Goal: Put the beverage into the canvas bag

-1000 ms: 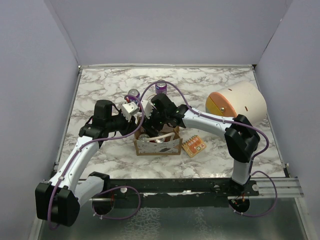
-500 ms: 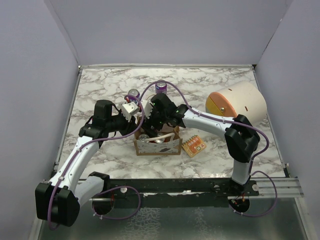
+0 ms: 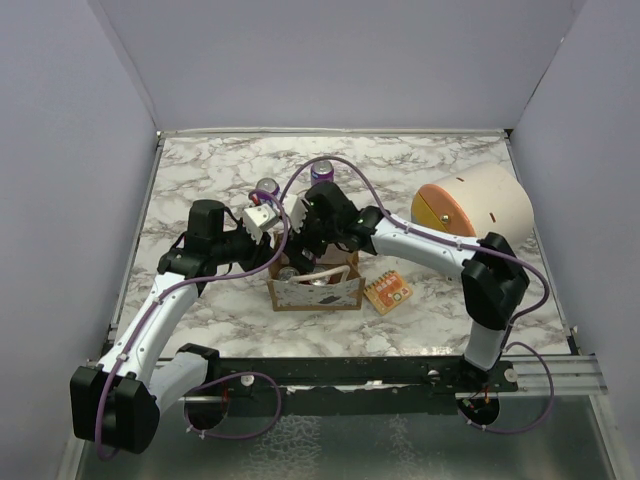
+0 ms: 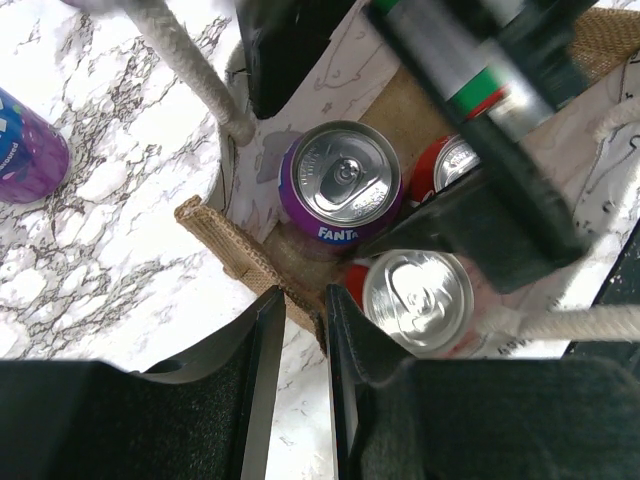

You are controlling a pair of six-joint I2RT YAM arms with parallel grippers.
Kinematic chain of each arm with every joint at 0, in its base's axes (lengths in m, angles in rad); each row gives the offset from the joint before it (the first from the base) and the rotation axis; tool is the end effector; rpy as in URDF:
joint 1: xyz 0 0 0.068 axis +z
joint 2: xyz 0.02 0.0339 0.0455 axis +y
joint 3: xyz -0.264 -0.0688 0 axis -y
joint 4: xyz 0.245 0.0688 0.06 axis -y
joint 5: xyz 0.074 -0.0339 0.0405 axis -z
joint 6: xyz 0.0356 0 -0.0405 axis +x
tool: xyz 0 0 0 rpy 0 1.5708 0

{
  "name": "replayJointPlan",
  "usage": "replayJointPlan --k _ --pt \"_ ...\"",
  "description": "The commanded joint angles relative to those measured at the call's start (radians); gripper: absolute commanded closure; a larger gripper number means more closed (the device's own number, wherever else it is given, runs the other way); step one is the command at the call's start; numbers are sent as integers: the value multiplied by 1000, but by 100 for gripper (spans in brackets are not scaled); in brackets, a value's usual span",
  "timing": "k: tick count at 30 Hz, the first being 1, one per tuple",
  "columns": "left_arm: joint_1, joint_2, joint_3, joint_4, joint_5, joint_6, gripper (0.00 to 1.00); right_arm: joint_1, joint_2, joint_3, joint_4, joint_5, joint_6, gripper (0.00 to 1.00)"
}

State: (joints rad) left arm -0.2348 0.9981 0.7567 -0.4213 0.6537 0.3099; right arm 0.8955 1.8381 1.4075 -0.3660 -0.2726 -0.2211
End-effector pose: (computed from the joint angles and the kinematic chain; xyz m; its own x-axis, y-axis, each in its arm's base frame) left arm 0.1990 -0.0699 0.2722 -0.3714 0.3378 -0.8649 0.8024 0.5854 -0.1159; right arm 0.2508 0.3284 0.2430 -0.2454 -0.6443 -0.7243 -0.9462 0.3217 0.0345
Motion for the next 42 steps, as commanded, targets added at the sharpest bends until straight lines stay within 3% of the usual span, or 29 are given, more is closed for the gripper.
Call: replayJointPlan --k 1,17,32,35,42 --pt "13 -20 -5 -7 3 18 74 16 -86 42 42 2 -16 16" --pt "27 -28 20 -34 107 33 72 -21 -157 10 49 21 -24 16" --pt "34 -6 182 -136 159 92 56 -94 -303 -56 40 -164 -62 16" --pt "38 8 222 -123 118 78 55 -104 -338 -60 27 -188 -71 16" --pt "44 84 315 -14 -163 -29 50 -152 -440 -74 -3 -253 -103 16"
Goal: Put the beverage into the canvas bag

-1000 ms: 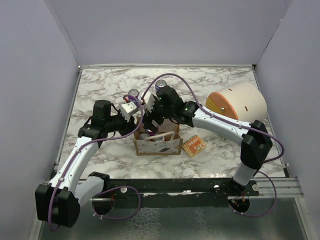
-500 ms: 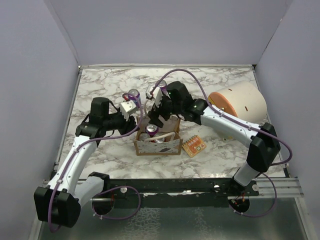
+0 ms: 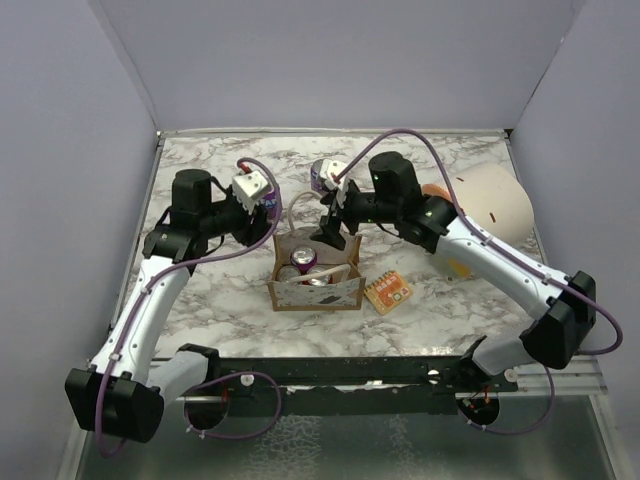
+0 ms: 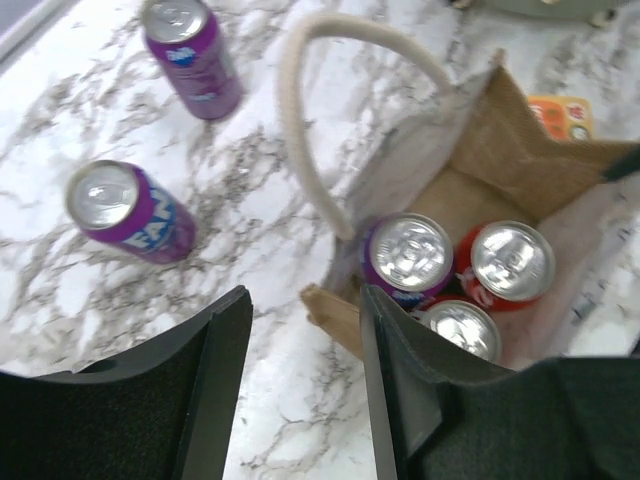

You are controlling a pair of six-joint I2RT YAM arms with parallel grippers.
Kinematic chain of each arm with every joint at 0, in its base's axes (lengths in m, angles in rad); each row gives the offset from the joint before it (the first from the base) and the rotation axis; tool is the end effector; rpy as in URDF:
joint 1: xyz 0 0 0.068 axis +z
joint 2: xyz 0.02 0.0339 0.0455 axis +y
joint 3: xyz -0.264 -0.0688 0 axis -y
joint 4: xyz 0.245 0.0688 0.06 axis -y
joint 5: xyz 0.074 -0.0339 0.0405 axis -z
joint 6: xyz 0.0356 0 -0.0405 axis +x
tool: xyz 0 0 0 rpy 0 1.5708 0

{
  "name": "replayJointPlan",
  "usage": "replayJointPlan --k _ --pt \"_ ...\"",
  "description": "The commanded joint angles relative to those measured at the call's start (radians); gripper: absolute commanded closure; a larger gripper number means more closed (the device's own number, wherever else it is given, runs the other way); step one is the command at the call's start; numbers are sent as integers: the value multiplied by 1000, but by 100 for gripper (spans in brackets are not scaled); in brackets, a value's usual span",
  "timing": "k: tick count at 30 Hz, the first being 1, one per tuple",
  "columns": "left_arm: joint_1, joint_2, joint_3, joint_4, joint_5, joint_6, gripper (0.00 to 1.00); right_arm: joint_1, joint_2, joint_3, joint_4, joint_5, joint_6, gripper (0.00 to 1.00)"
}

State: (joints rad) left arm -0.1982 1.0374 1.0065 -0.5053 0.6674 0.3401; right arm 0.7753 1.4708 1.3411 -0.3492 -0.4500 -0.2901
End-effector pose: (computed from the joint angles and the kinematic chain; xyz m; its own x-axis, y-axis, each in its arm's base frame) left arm 0.2115 -0.0650 0.3411 -0.2466 0.3168 -0.9159 0.8047 0.5936 -0.0113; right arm 0.2309 0.2480 0.3551 -0.0562 -0.4157 -0.9078 -0.9622 0.2651 -0.0618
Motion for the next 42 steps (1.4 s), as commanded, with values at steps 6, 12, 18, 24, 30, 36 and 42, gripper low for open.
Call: replayJointPlan --k 6,12,18,24,30,36,42 --pt "7 140 116 160 -323 -70 27 -91 -150 -43 -31 -112 -66 15" --pt "8 301 206 163 -355 -53 15 -173 -227 -104 -5 -120 -69 9" --pt "8 470 288 155 -390 -64 5 -213 -267 -173 28 -85 -82 0" --pt "8 608 369 152 -383 -79 1 -252 -295 -236 72 -149 -67 0" --pt "8 737 451 141 -378 -113 1 -264 -307 -254 80 -173 -65 0" --pt "8 817 509 117 -443 -147 1 -267 -314 -271 88 -193 -66 0" --pt "8 863 532 86 -435 -162 17 -268 -315 -285 102 -197 -63 0"
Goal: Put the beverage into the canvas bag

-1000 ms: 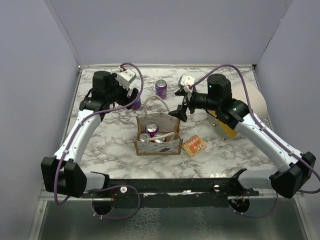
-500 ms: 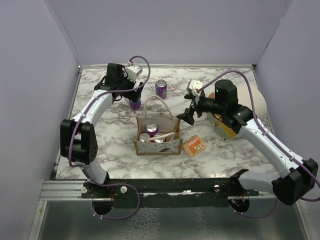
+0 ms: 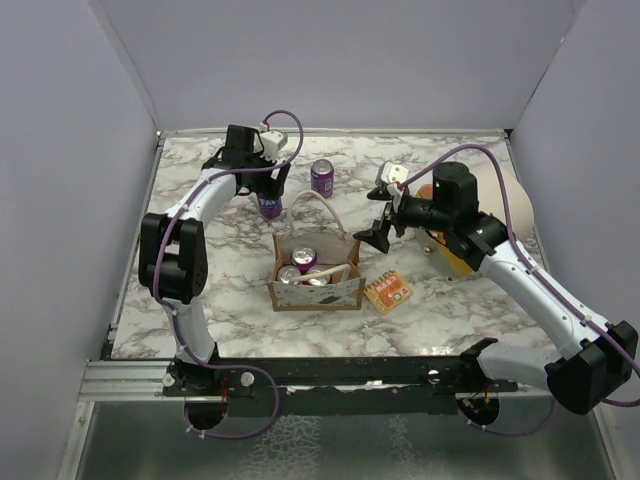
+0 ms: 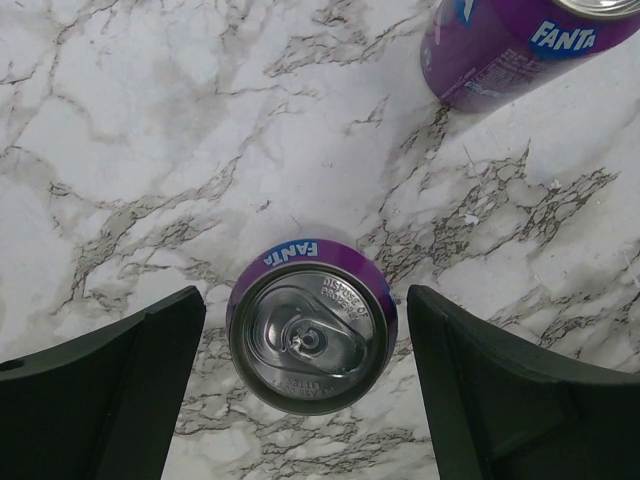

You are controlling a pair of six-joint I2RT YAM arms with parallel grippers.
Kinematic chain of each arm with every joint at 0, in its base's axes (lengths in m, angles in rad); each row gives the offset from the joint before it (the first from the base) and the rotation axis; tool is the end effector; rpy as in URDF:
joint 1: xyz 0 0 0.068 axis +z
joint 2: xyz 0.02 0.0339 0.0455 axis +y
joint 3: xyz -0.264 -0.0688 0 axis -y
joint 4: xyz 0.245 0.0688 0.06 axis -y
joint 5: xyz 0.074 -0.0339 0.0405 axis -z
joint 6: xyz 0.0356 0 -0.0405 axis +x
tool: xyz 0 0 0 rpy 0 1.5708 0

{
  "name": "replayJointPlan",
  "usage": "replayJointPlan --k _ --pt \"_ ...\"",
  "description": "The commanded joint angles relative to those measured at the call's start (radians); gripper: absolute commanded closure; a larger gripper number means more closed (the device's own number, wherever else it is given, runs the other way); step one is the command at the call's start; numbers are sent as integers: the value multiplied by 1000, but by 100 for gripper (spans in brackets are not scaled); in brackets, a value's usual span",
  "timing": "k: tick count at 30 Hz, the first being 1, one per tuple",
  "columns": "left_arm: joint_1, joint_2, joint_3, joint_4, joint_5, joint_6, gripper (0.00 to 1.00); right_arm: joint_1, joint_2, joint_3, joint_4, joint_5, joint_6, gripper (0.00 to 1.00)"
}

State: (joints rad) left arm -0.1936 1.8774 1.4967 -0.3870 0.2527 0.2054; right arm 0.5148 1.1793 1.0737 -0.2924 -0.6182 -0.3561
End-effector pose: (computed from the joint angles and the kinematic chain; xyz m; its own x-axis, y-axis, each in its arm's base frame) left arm 0.4178 -0.0910 0.2545 -0.5932 0.3175 -0.7398 0.4942 0.8690 -0.0232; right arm 0.2198 0.1480 0.3514 -0.0142 -0.3344 -0.9423 -0.9295 0.3517 -0.1108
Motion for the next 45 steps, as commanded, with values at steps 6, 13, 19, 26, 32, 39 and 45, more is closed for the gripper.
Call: replayJointPlan --k 6,13,19,26,32,39,45 --pt "3 49 56 -56 -15 -52 24 -9 -18 -24 48 -39 3 0" --pt "3 56 55 -54 1 -58 37 -9 -12 -30 48 -48 1 0" --pt "3 15 55 -65 0 -35 63 -8 3 -35 27 -59 -25 0" --pt "3 -109 24 -71 -44 36 94 -6 75 -9 -64 -67 13 4" --pt "4 -263 10 -89 -78 64 100 -2 121 -22 -118 -56 54 10" --pt "0 -449 16 -129 -35 -10 100 16 134 -52 -132 -75 91 12" --pt "-6 -609 27 -177 125 -33 100 47 150 -54 -135 -35 124 20"
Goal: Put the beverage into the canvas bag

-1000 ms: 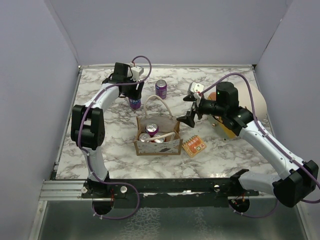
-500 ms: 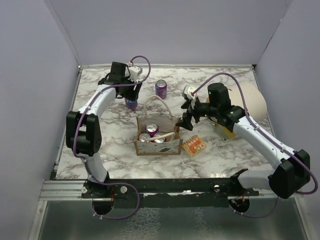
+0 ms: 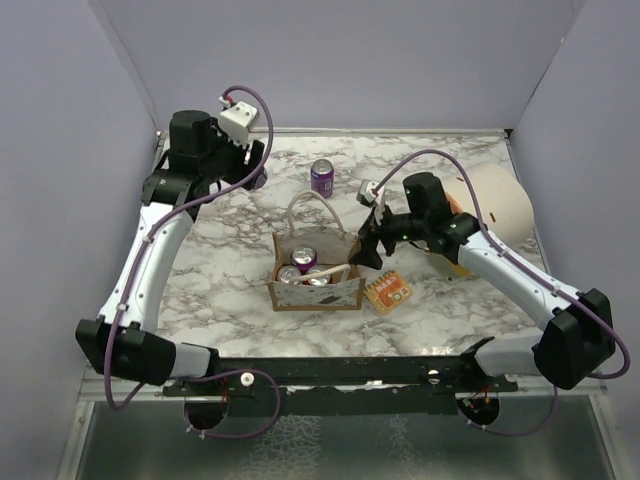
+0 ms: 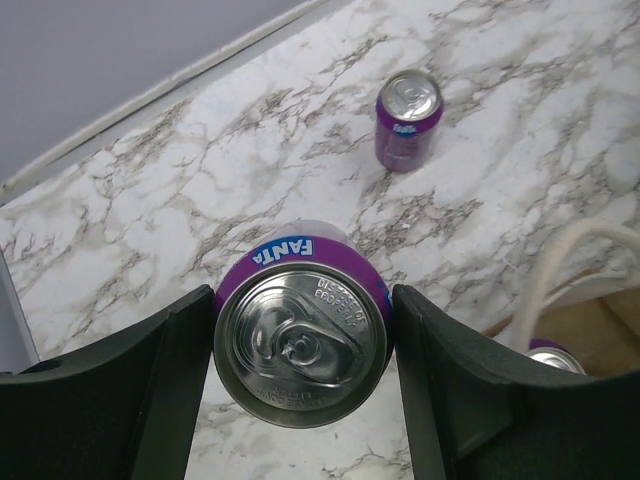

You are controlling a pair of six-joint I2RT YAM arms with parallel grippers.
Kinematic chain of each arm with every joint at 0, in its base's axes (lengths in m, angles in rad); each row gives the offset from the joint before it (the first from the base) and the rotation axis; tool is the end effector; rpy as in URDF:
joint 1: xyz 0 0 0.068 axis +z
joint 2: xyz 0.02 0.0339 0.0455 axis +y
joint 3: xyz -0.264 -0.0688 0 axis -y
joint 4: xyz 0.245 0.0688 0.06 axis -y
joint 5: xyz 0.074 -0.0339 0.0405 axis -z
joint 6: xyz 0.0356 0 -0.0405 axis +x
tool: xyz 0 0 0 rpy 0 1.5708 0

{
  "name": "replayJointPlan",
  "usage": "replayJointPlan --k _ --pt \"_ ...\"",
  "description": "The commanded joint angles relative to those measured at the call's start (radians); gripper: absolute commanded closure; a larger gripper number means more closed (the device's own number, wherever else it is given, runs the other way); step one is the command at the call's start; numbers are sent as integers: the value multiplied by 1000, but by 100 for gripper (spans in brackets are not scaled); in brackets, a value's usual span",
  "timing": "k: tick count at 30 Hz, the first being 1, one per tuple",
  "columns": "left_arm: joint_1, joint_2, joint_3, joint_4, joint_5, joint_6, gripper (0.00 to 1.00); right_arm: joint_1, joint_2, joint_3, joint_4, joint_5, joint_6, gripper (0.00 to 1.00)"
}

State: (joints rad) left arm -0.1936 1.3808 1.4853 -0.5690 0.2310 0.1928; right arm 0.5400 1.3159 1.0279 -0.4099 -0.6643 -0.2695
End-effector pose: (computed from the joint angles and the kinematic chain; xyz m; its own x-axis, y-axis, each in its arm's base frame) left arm 0.2974 -0.0666 0.4093 -0.3571 0.2601 -0.8971 0.4652 0.8824 0.0706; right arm 0.2319 0.1646 0.2913 -0.3156 -0.4336 -0.8440 -0.9275 0.3289 0.1779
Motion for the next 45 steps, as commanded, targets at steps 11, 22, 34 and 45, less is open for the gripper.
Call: replayJointPlan --k 11,22,34,45 --pt "-26 -251 43 -192 544 83 100 58 55 -16 -8 100 74 28" --pt "-103 -245 -11 -276 697 170 100 58 3 -46 -5 119 55 36" --pt "-224 -122 -8 -301 655 326 100 58 -28 -86 13 183 41 40" --pt "-298 -12 -40 -244 691 407 100 55 -51 -119 36 211 42 49"
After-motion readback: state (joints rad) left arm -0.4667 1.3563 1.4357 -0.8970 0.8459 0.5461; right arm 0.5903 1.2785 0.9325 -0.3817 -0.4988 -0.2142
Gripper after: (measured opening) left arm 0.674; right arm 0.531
